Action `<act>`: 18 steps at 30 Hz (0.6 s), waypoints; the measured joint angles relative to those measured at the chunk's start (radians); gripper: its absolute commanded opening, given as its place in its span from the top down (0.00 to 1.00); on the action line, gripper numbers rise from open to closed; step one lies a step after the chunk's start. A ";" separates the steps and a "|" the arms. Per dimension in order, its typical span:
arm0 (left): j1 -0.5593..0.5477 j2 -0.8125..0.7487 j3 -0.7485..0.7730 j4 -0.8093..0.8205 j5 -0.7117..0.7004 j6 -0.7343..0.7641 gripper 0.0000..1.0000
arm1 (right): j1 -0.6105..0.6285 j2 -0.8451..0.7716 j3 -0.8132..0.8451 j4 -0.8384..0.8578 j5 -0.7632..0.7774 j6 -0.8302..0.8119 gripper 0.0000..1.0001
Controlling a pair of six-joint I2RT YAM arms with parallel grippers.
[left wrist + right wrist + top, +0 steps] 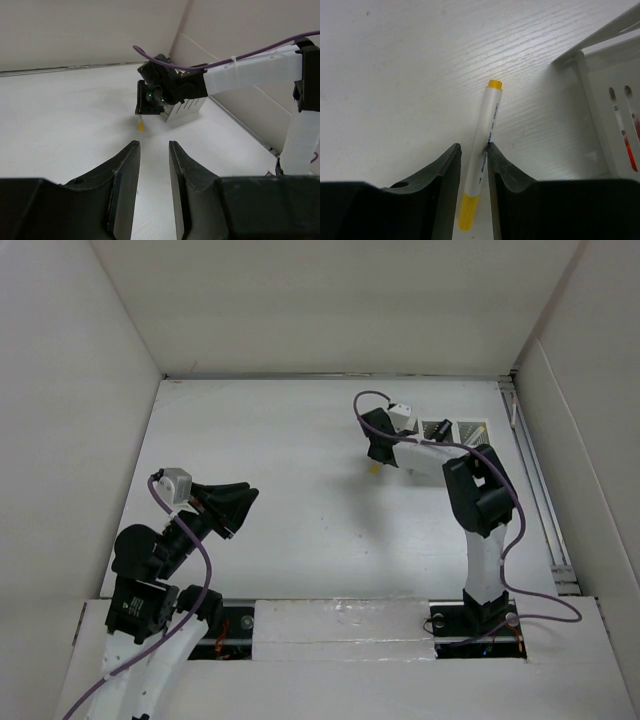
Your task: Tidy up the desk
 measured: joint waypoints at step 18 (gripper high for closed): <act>0.000 -0.049 0.000 0.000 -0.001 0.000 0.74 | 0.122 0.005 -0.023 -0.081 0.087 0.038 0.98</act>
